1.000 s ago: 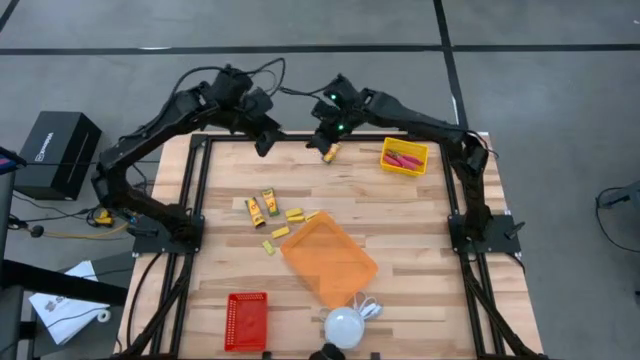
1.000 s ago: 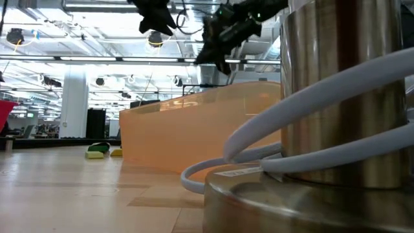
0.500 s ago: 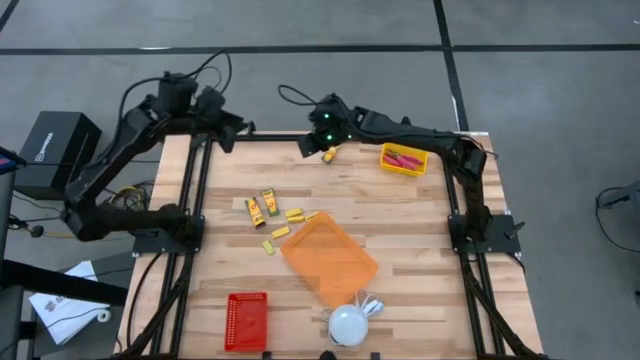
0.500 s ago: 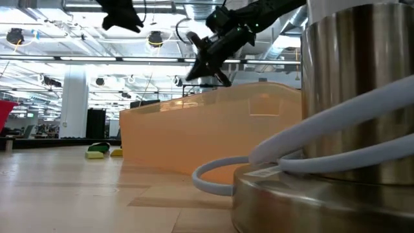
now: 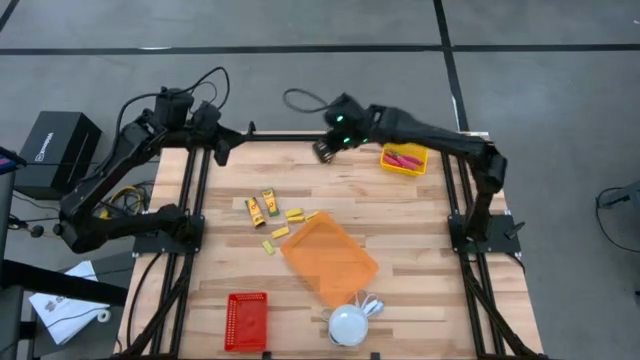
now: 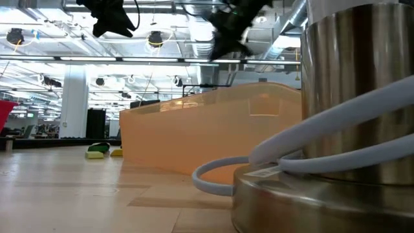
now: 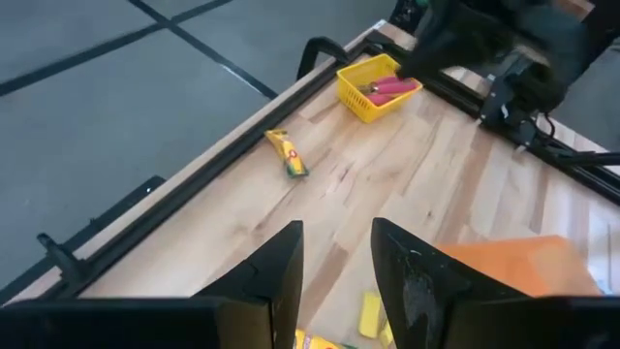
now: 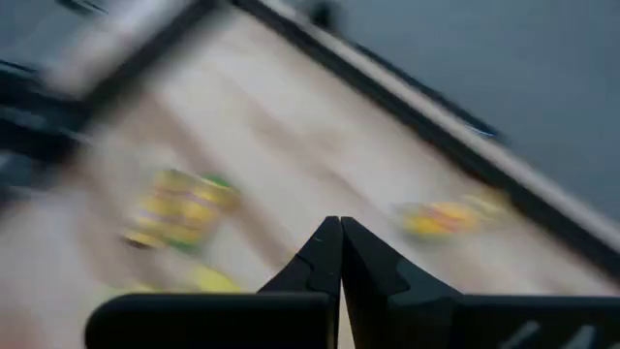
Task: Pick & Place School Supplies
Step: Put the crayon pack into the orange bin
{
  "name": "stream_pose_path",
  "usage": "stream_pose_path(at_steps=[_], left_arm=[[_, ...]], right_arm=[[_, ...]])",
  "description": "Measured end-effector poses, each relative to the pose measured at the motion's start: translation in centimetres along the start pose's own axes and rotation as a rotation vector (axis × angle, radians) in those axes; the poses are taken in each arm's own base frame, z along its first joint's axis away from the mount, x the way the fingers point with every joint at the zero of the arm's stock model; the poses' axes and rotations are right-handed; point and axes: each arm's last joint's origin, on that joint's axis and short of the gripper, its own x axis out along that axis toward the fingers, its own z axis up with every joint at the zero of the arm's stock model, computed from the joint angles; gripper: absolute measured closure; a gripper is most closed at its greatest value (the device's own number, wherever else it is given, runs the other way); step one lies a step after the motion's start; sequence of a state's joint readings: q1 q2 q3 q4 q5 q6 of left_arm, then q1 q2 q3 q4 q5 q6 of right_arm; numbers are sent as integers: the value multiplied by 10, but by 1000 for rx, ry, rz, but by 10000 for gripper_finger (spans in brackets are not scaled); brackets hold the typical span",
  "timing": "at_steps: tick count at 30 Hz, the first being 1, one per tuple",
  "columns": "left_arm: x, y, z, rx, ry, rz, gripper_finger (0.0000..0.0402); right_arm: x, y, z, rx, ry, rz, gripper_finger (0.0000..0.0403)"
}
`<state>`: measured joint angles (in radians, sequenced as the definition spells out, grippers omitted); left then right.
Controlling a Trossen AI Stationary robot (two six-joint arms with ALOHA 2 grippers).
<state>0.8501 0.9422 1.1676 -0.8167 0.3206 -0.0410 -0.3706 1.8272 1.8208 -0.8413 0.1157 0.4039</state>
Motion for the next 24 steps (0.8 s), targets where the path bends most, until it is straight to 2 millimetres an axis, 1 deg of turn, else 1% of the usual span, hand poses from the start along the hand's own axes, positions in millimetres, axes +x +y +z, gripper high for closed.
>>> stream_pose_path(at_steps=[3,5,9,13,16,20,24], left_arm=[[0,0,0,2,-11,0,283],[0,0,1,3,-16,0,283],[0,-1,1,-22,-24,-19,283],[-1,-1,2,-27,-29,-25,286],[-1,-1,2,-37,-32,-26,289],[-1,-1,2,-59,-32,-27,295],[-1,-1,3,-65,-36,-26,298]], right_arm=[[-11,-30,-4,-15,39,-90,403],[-11,-51,-12,-16,70,-128,403],[6,-93,-30,-48,119,-164,403],[19,-124,-34,-103,80,-65,403],[26,-139,-35,-180,55,25,403],[36,-155,-34,-224,51,54,403],[48,-161,-29,-231,-8,124,403]])
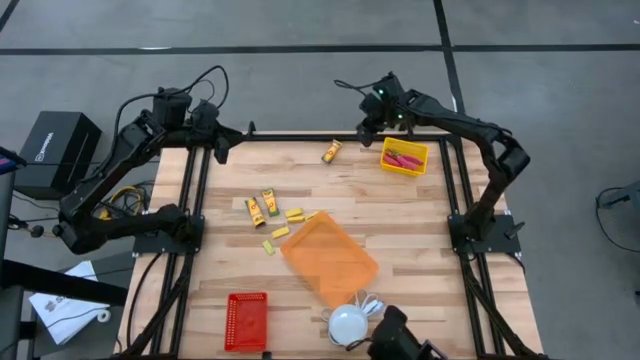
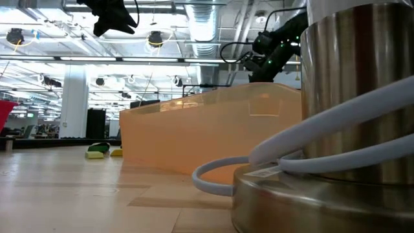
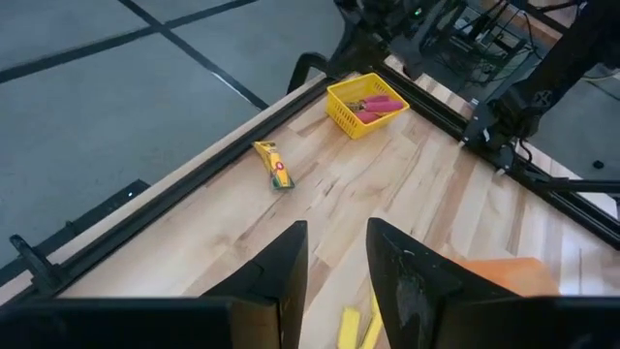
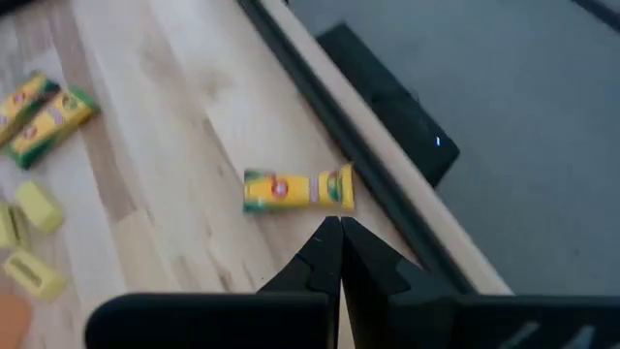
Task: Pick & Place School Supplies
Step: Put the crayon pack into the orange bin
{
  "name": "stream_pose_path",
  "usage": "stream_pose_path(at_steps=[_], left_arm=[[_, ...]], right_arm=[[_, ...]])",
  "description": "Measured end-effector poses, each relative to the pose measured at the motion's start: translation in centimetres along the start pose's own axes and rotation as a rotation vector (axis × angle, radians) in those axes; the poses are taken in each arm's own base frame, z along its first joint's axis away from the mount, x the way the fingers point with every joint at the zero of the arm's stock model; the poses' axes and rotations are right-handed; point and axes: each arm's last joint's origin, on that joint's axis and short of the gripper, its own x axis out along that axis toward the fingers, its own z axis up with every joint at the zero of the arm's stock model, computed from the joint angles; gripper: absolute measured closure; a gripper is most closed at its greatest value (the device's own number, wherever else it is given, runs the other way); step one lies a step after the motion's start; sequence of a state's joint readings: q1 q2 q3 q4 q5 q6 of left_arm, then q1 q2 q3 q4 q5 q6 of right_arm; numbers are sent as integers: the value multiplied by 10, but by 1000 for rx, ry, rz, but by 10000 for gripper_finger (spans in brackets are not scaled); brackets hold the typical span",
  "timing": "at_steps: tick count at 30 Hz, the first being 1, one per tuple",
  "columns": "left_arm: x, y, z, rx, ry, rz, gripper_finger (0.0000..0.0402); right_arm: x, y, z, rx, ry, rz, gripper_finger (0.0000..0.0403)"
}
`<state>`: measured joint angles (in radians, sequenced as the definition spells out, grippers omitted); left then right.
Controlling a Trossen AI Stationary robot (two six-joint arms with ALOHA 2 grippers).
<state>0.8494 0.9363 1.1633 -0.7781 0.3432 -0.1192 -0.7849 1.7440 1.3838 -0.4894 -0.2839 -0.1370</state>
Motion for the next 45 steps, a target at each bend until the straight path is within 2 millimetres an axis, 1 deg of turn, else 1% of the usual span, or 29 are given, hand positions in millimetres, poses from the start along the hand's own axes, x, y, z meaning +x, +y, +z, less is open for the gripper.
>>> stream_pose_path(at_steps=[3,7,12,18,21,23,26,29,31,35,37,40,43,45], left_arm=[[0,0,0,-24,-2,0,299],[0,0,0,-43,-1,1,299],[1,0,1,-42,-3,2,299],[5,2,2,-44,2,2,299],[10,3,3,-48,13,4,299],[13,4,3,-50,19,4,299],[16,5,4,-52,25,1,299],[15,5,4,-52,24,0,299],[14,5,4,-50,22,-1,299],[12,4,4,-23,13,-1,299],[13,4,5,-16,5,-3,299],[14,4,5,-12,3,-2,299],[14,4,5,-6,4,-1,299],[14,5,6,2,1,4,299]], right_arm=[[11,-1,4,-15,-46,22,403],[25,-1,6,-28,-52,148,403],[40,11,9,-64,-41,224,403],[54,32,29,-116,-99,277,403],[61,38,44,-131,-126,303,403],[70,41,53,-126,-138,340,403],[82,43,60,-81,-82,356,403],[75,43,64,-66,-13,357,403],[60,35,63,-65,15,349,403],[20,9,61,-44,47,273,403],[10,-8,54,10,81,251,403],[10,-22,41,89,151,236,403],[15,-20,37,99,159,245,403],[24,-16,30,101,183,258,403]])
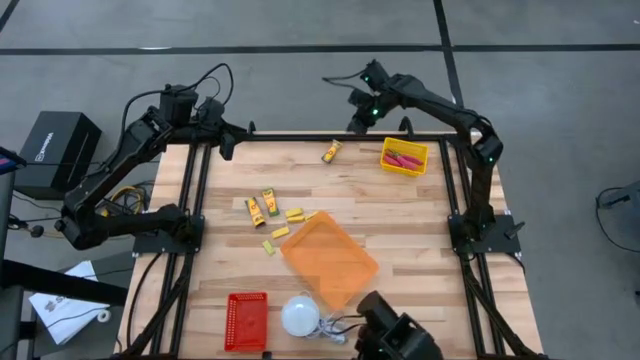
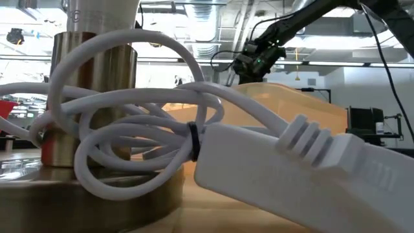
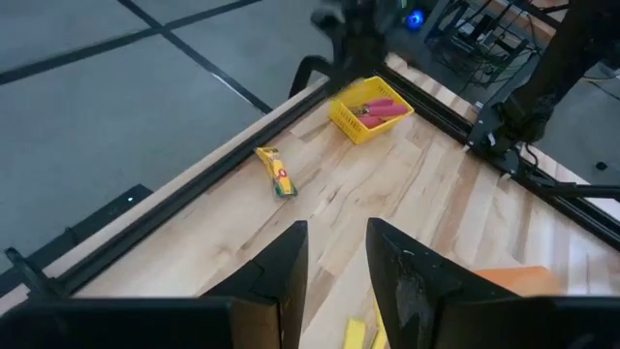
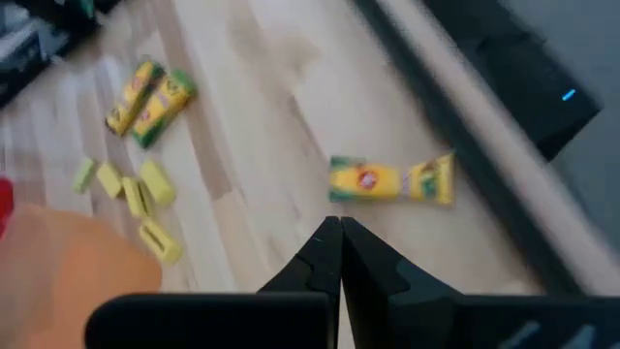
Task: Pick & Place School Supplies
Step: Put the crayon pack into the orange bin
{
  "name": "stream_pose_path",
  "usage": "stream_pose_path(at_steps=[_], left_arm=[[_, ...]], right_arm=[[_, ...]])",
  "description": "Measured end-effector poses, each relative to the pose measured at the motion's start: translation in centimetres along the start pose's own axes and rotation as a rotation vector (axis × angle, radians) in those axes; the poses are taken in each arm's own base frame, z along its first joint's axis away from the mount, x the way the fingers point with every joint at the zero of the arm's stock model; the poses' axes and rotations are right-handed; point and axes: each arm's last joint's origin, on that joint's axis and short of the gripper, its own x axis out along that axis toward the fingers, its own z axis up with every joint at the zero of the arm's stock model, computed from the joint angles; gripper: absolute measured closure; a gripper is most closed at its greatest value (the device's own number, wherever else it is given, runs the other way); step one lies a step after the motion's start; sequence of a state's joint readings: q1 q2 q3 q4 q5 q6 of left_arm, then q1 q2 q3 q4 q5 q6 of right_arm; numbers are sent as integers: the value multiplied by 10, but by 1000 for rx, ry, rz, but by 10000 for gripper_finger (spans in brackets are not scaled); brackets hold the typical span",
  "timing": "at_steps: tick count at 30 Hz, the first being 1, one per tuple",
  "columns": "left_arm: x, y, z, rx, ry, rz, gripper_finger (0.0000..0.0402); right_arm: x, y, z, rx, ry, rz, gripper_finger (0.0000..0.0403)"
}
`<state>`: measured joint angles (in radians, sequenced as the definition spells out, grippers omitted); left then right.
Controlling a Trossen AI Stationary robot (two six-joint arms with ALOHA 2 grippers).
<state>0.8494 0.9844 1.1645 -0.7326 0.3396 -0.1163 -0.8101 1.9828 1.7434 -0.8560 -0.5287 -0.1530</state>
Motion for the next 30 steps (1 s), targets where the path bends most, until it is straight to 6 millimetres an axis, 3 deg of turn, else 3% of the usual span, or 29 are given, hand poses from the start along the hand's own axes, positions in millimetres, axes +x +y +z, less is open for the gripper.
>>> stream_pose_path(at_steps=[6,11,17,20,30], left_arm=[[0,1,0,0,-2,18,299],[0,1,0,0,-3,18,299],[0,1,0,-19,-4,19,299],[0,1,0,-22,-4,19,299],[0,1,0,-23,-4,21,299]], right_arm=[[32,-1,-15,72,-13,16,403],[40,2,-21,88,10,15,403],[45,12,-14,91,-37,4,403],[45,10,-16,104,-28,-2,403],[74,-3,-28,173,69,8,403]])
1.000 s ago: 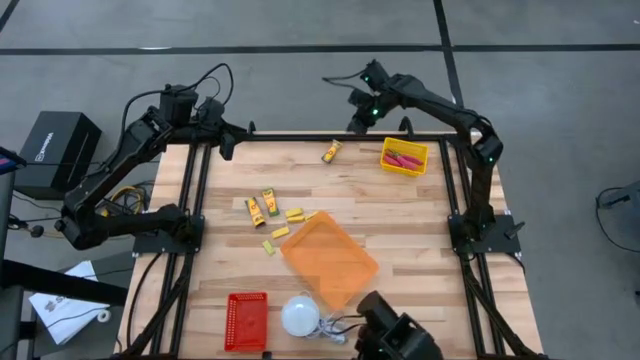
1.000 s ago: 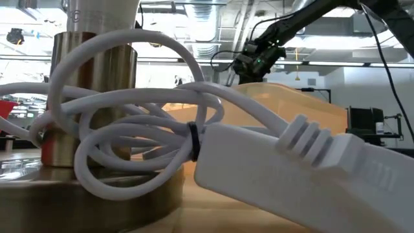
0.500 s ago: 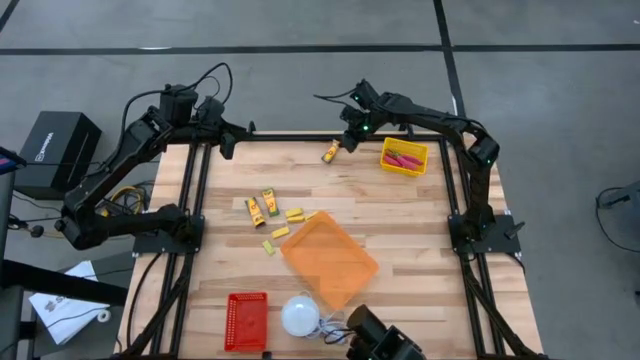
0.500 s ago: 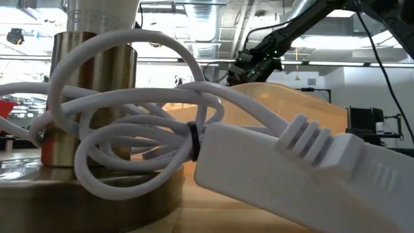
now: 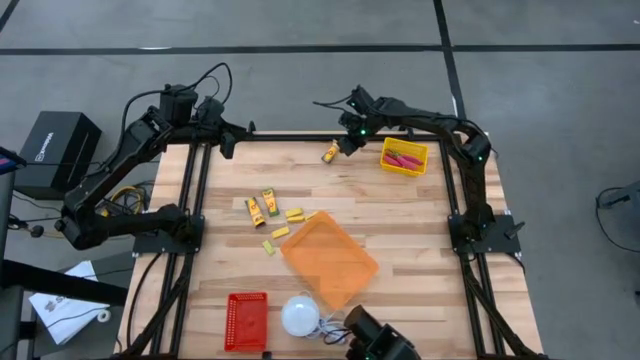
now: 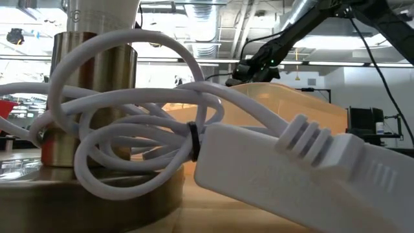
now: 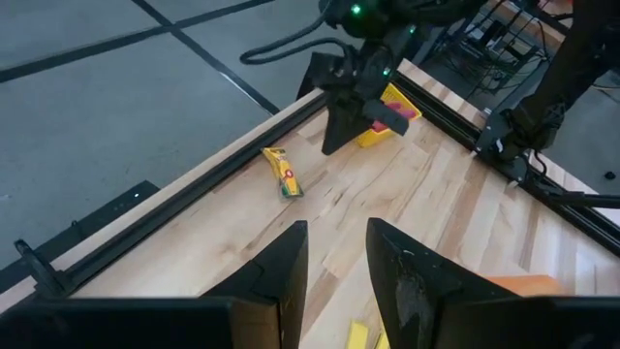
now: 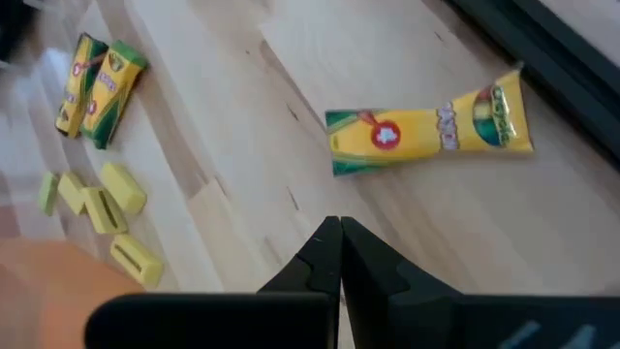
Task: Pick & Place School Supplies
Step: Put the crayon pack into the orange bin
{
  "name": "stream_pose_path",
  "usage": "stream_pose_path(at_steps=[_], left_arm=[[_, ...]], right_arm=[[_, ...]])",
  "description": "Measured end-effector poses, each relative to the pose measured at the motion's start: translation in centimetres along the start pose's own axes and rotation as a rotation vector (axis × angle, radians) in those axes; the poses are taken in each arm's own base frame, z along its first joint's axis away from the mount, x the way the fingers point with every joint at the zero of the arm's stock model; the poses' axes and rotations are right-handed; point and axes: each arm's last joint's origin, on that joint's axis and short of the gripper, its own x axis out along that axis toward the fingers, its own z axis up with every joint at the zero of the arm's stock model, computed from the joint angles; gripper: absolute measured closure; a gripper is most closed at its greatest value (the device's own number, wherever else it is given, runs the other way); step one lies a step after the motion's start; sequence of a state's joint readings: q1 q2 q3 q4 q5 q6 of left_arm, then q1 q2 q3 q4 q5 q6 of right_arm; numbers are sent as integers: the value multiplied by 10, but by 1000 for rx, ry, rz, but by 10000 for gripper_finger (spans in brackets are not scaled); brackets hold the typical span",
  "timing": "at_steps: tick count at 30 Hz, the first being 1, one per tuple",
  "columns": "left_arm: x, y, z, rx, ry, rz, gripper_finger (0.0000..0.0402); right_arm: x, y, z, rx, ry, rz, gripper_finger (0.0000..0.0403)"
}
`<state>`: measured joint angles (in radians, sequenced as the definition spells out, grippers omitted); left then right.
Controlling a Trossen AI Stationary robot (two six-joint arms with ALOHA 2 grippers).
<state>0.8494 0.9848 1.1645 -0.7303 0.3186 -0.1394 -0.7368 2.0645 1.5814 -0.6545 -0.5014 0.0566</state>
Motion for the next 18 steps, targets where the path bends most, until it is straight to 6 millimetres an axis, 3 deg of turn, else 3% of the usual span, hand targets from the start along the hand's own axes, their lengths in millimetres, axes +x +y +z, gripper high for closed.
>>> stream_pose_path(at_steps=[11,18], left_arm=[[0,0,0,0,0,0,299],[0,0,0,0,-1,0,299]], right_arm=[[26,-10,4,86,-28,74,403],[25,-9,13,149,-103,111,403]])
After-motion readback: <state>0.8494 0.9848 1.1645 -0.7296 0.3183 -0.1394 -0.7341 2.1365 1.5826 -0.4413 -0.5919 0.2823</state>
